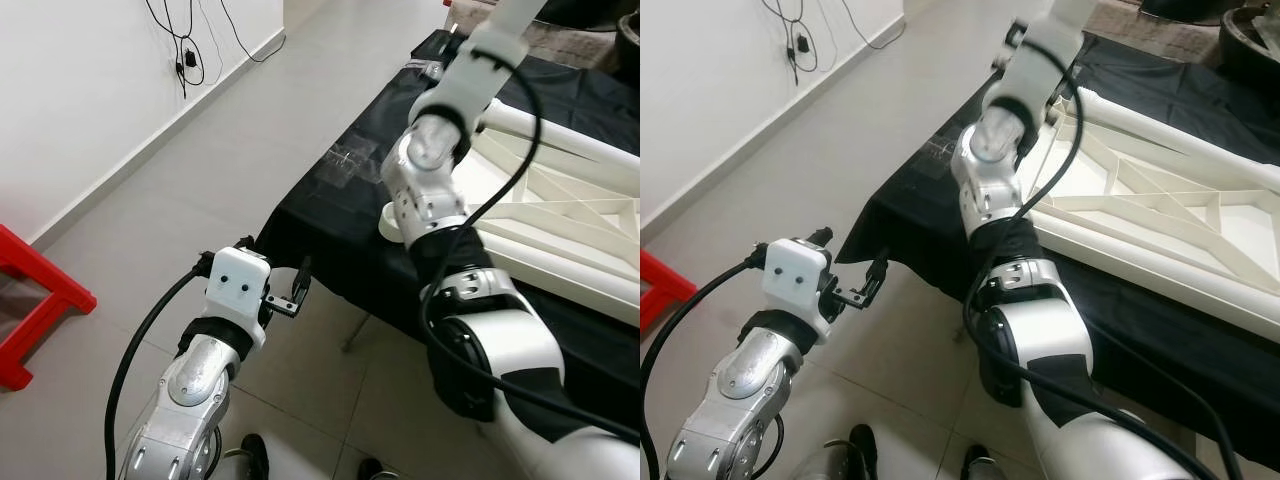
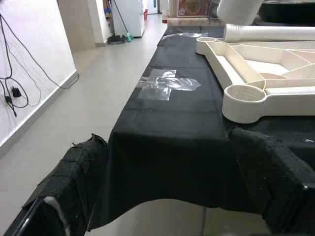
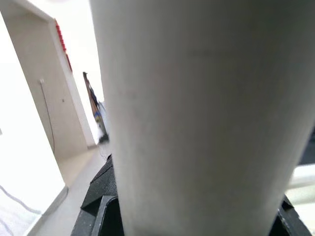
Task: Building children table
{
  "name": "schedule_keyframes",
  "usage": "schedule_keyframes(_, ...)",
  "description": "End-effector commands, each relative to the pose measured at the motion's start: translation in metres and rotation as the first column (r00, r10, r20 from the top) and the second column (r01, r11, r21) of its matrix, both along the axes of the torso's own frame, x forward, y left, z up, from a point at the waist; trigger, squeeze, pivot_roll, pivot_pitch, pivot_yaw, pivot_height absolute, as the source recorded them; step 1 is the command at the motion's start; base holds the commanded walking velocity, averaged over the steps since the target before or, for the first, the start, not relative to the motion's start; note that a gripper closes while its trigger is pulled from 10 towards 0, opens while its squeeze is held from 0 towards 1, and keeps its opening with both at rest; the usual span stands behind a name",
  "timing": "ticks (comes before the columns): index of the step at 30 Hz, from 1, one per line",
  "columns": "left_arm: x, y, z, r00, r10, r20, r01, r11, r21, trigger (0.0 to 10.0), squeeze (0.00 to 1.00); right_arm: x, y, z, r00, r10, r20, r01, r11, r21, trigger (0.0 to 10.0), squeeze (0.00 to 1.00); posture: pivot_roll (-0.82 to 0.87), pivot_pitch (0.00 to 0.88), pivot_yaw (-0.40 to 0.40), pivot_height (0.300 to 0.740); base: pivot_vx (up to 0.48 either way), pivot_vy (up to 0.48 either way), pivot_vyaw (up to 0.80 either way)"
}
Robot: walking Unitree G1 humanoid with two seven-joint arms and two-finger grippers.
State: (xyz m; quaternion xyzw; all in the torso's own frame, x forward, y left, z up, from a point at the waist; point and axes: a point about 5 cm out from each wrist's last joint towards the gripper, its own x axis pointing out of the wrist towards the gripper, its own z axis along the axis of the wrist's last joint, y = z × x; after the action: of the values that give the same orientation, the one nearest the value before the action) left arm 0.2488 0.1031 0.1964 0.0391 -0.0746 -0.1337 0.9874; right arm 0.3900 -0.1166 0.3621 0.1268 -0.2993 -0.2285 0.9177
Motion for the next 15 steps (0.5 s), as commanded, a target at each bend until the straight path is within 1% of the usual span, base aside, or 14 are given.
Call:
schedule_keyframes(1,0.002,0.001,-0.004,1.000,-0.006,-0.020,0.006,1.000,0.000,10.0,1.00,0.001,0.012,0.000,0.971,0.241,-0.013,-0.241,0.970,-0.033,10.0,0.00,0.06,0.200,-0.064,0.740,0.000,0.000,0.00)
schedule_keyframes(2,0.004,0.000,-0.004,1.000,-0.015,-0.020,0.015,1.000,0.004,10.0,1.00,0.000,0.019,-0.006,0.932,0.362,-0.024,-0.363,0.930,-0.060,10.0,0.00,0.06,0.198,-0.062,0.740,0.000,0.000,0.00)
schedule_keyframes(3,0.005,0.000,-0.003,1.000,-0.021,-0.019,0.021,1.000,0.008,10.0,1.00,-0.001,0.023,-0.011,0.901,0.434,-0.030,-0.435,0.897,-0.079,10.0,0.00,0.06,0.198,-0.062,0.740,0.000,0.000,0.00)
schedule_keyframes(4,0.005,0.000,-0.003,1.000,-0.021,-0.019,0.021,1.000,0.008,10.0,1.00,-0.001,0.023,-0.011,0.901,0.434,-0.030,-0.435,0.897,-0.079,10.0,0.00,0.06,0.198,-0.062,0.740,0.000,0.000,0.00)
schedule_keyframes(5,0.007,0.001,-0.003,1.000,-0.018,-0.019,0.019,0.999,0.028,10.0,1.00,-0.005,0.026,-0.023,0.852,0.523,-0.030,-0.524,0.849,-0.064,10.0,0.00,0.05,0.185,-0.055,0.740,0.000,0.000,0.00)
schedule_keyframes(6,0.010,0.001,-0.003,1.000,-0.013,-0.017,0.014,0.999,0.050,10.0,1.00,-0.009,0.028,-0.035,0.806,0.590,-0.042,-0.592,0.804,-0.054,10.0,0.00,0.05,0.178,-0.055,0.740,0.000,0.000,0.00)
schedule_keyframes(7,0.010,0.001,-0.003,1.000,-0.013,-0.017,0.014,0.999,0.050,10.0,1.00,-0.009,0.028,-0.035,0.806,0.590,-0.042,-0.592,0.804,-0.054,10.0,0.00,0.05,0.178,-0.055,0.740,0.000,0.000,0.00)
schedule_keyframes(8,0.013,0.002,-0.003,1.000,-0.007,-0.023,0.009,0.998,0.068,10.0,1.00,-0.013,0.028,-0.045,0.774,0.631,-0.044,-0.633,0.773,-0.052,10.0,0.00,0.05,0.173,-0.055,0.740,0.000,0.000,0.00)
schedule_keyframes(9,0.013,0.002,-0.003,1.000,-0.007,-0.023,0.009,0.998,0.068,10.0,1.00,-0.013,0.028,-0.045,0.774,0.631,-0.044,-0.633,0.773,-0.052,10.0,0.00,0.05,0.173,-0.055,0.740,0.000,0.000,0.00)
schedule_keyframes(10,0.016,0.003,-0.004,1.000,-0.010,-0.026,0.013,0.994,0.111,10.0,0.00,-0.019,0.028,-0.057,0.737,0.674,-0.057,-0.676,0.736,-0.045,10.0,0.00,0.05,0.163,-0.051,0.740,0.000,0.000,0.00)
schedule_keyframes(11,0.016,0.003,-0.004,1.000,-0.010,-0.026,0.013,0.994,0.111,10.0,0.00,-0.019,0.028,-0.057,0.737,0.674,-0.057,-0.676,0.736,-0.045,10.0,0.00,0.05,0.163,-0.051,0.740,0.000,0.000,0.00)
schedule_keyframes(14,0.024,0.009,-0.007,0.999,0.009,-0.042,0.000,0.980,0.199,10.0,0.00,-0.032,0.025,-0.078,0.689,0.720,-0.082,-0.725,0.687,-0.059,10.0,0.00,0.05,0.145,-0.048,0.740,0.000,0.000,0.00)
schedule_keyframes(15,0.024,0.009,-0.007,0.999,0.009,-0.042,0.000,0.980,0.199,10.0,0.00,-0.032,0.025,-0.078,0.689,0.720,-0.082,-0.725,0.687,-0.059,10.0,0.00,0.05,0.145,-0.048,0.740,0.000,0.000,0.00)
